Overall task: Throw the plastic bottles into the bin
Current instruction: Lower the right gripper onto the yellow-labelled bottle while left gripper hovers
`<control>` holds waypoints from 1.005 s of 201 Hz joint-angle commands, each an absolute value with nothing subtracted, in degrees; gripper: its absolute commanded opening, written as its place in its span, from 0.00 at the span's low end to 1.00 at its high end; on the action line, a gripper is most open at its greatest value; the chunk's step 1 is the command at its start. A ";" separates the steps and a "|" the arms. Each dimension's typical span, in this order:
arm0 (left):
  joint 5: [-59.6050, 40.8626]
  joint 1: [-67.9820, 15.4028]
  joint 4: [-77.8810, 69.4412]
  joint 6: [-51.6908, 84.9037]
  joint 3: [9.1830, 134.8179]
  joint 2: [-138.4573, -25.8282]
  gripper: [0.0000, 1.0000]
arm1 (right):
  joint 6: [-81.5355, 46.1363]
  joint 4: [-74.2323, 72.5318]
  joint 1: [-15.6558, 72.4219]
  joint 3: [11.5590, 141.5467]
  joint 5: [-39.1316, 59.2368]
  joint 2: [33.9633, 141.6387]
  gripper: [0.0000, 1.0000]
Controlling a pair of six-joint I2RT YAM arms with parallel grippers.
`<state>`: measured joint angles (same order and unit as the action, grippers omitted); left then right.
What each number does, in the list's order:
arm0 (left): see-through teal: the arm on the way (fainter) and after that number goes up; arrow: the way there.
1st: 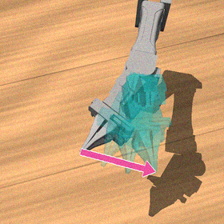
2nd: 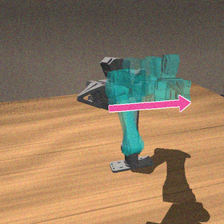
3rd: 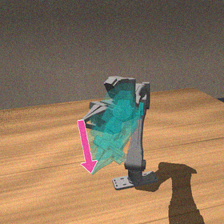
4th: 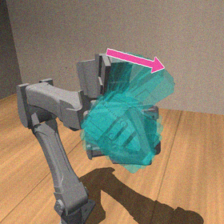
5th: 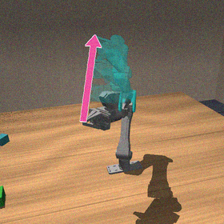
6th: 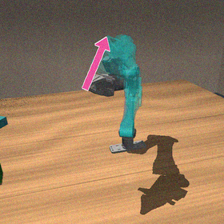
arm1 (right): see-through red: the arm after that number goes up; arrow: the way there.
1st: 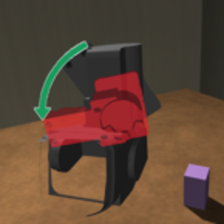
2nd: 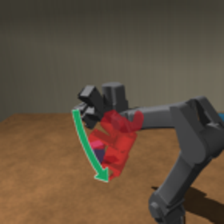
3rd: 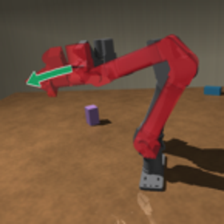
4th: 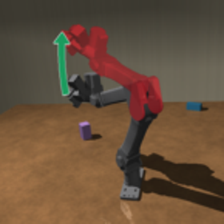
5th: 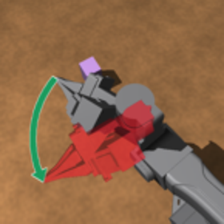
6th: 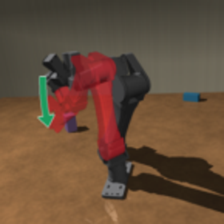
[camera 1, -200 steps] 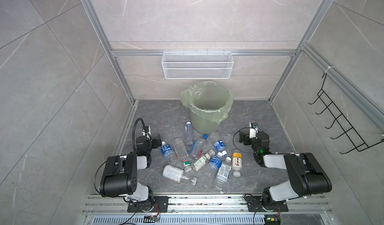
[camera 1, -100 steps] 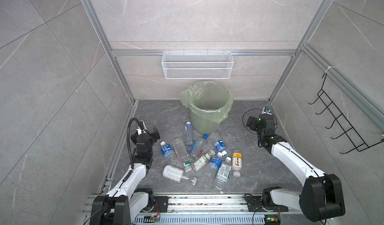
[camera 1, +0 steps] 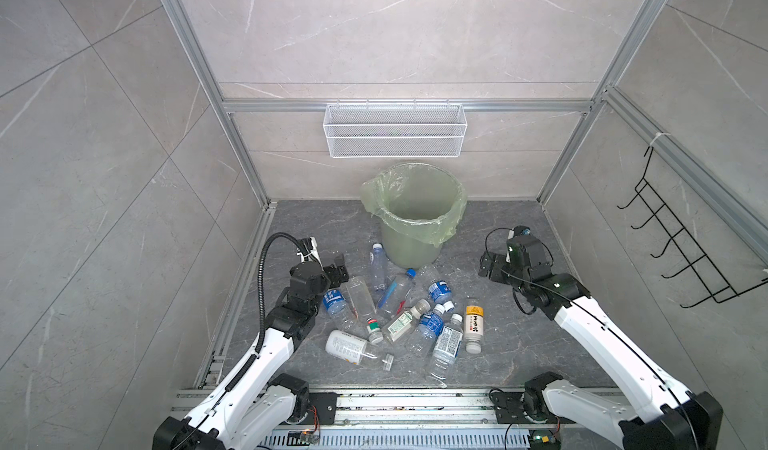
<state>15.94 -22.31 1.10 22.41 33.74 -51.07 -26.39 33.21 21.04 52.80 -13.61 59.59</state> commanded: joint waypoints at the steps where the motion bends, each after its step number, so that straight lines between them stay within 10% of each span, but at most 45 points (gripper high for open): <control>1: 10.25 -23.53 6.64 25.61 34.92 -48.26 0.97 | -29.83 37.76 23.81 48.78 -10.73 57.38 0.96; 202: 3.06 -32.78 17.66 26.52 25.19 -37.47 0.86 | -38.49 31.60 31.07 36.03 -6.70 66.47 0.74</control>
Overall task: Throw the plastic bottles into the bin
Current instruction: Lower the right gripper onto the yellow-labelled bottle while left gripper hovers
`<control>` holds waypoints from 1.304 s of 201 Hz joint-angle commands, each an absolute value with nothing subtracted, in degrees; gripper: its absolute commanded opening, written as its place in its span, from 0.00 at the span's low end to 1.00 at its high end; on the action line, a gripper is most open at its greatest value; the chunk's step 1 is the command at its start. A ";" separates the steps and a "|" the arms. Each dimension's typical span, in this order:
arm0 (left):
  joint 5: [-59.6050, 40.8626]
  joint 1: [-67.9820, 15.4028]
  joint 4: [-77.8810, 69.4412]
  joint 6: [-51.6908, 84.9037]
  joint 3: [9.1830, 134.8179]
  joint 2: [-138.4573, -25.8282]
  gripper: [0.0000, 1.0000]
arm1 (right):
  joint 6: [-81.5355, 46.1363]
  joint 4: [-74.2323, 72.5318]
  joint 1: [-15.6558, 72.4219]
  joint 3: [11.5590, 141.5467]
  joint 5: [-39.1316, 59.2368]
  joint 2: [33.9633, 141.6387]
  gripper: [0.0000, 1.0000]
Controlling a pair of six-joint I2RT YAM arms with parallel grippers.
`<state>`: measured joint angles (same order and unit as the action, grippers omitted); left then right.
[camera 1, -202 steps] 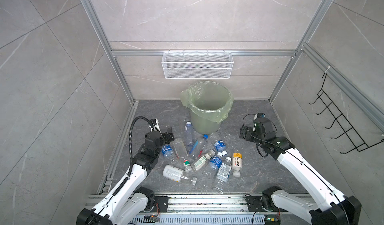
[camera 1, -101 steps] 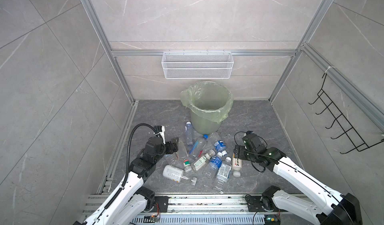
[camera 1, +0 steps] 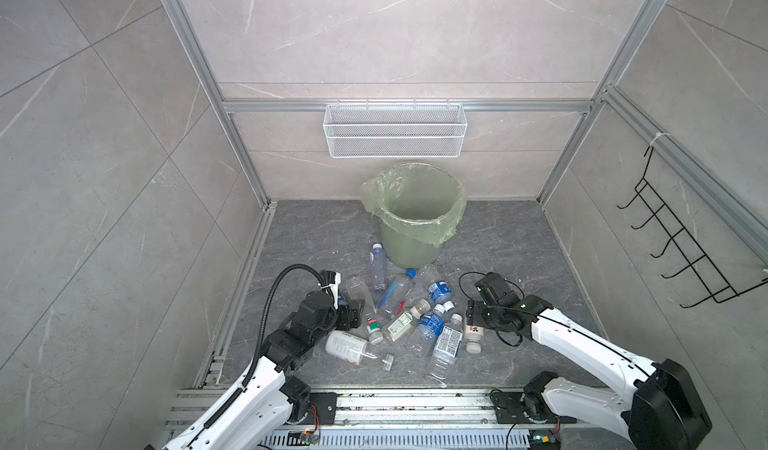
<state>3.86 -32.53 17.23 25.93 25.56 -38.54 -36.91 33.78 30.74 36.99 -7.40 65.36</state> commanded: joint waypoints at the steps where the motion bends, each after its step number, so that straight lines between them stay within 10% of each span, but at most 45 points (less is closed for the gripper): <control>1: 3.07 -32.78 17.66 26.53 25.12 -37.46 0.86 | -38.49 31.62 31.05 36.03 -6.69 66.55 0.74; 208: 0.75 -32.78 15.64 24.41 20.30 -37.05 0.86 | -39.79 30.10 31.51 36.03 -6.99 74.27 0.68; 262: -0.02 -32.78 15.03 24.21 20.13 -37.18 0.86 | -40.17 29.35 32.46 35.02 -8.25 71.69 0.52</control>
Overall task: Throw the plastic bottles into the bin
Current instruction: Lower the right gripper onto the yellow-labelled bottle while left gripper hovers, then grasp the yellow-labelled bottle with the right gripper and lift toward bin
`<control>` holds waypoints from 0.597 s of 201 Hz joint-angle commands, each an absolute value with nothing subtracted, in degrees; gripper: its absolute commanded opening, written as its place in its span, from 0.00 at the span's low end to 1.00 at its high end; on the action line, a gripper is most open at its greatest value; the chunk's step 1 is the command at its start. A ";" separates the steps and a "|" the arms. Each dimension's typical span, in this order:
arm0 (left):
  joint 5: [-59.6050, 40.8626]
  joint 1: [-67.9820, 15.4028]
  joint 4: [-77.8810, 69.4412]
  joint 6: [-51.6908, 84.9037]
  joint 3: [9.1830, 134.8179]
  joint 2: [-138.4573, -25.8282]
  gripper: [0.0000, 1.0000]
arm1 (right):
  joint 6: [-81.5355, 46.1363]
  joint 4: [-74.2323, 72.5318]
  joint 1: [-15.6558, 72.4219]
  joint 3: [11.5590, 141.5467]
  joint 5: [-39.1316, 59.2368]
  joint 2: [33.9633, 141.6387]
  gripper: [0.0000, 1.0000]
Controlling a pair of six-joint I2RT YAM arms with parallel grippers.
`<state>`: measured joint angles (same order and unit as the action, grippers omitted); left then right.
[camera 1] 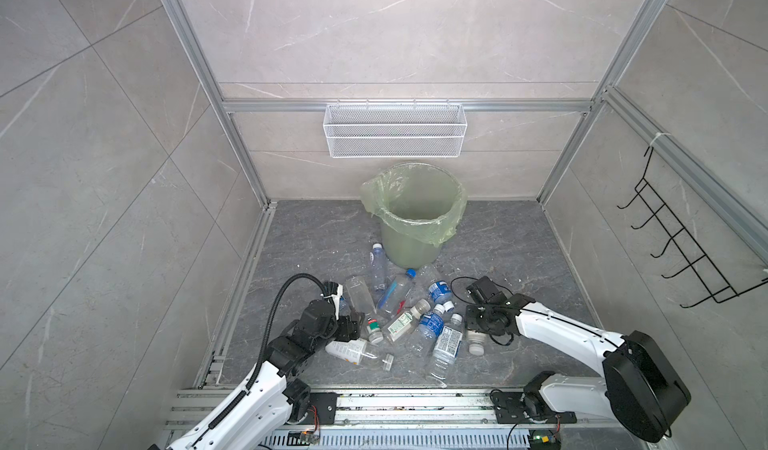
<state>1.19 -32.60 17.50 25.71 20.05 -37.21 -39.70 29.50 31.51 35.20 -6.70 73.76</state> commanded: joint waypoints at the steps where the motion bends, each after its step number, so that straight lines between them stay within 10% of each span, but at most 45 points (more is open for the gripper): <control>1: -0.01 -32.78 15.03 24.19 20.13 -37.18 0.86 | -40.12 29.29 32.49 34.95 -8.39 71.53 0.52; 120: -1.67 -32.78 14.24 23.77 19.94 -37.05 0.86 | -24.08 18.86 41.34 29.89 -18.83 37.01 0.47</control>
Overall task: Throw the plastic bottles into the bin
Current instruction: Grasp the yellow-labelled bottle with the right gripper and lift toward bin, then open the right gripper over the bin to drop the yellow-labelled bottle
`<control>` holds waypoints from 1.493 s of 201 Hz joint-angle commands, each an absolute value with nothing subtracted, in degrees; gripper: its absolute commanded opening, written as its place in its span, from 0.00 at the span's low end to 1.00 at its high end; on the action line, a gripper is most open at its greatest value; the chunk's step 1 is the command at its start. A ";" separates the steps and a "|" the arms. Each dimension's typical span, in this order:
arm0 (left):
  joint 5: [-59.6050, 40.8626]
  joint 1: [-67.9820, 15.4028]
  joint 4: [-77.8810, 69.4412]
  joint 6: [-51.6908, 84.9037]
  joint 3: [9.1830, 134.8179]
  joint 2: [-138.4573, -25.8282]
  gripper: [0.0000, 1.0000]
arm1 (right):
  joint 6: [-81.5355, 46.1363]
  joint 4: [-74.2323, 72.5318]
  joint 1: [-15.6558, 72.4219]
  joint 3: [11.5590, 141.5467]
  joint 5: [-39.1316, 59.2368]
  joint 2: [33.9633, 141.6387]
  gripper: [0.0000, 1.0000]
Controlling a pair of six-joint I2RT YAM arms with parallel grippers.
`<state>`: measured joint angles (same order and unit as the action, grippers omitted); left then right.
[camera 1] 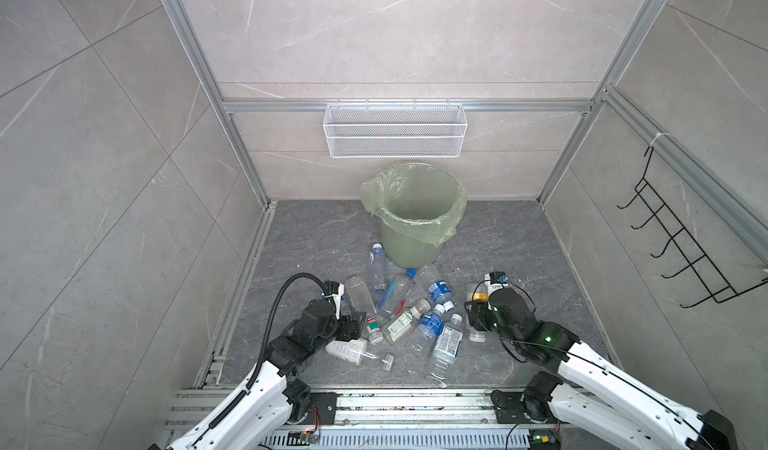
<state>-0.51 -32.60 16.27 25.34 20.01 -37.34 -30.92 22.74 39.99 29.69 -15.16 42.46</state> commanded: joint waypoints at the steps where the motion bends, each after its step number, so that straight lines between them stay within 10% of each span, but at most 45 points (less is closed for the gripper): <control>1: -1.71 -32.78 14.24 23.80 19.95 -37.03 0.86 | -24.08 18.79 41.37 29.97 -18.83 37.01 0.47; 55: -1.76 -32.78 13.89 23.91 20.04 -37.64 0.86 | -20.40 18.23 41.48 42.07 -20.63 41.41 0.47; 144: -0.54 -32.76 14.68 24.35 19.33 -34.37 0.86 | -21.36 24.99 37.91 96.71 -18.28 83.20 0.44; 153: -0.36 -32.77 14.74 24.43 19.16 -34.03 0.86 | -22.26 25.90 35.32 104.72 -15.85 89.79 0.55; 167: -0.39 -32.77 14.85 24.42 19.16 -33.84 0.86 | -24.06 31.41 32.46 119.88 -11.24 100.64 0.98; 185: -0.96 -32.78 14.90 24.39 19.16 -33.77 0.86 | -25.19 39.76 32.18 134.23 -10.40 108.23 0.99; 300: 0.35 -32.76 11.85 29.24 20.08 -38.26 1.00 | -22.67 30.23 32.20 102.09 -14.14 85.93 0.99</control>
<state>-0.12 -32.60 16.03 26.02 19.05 -36.99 -24.10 32.12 32.08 109.10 -13.19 90.00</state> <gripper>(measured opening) 0.994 0.990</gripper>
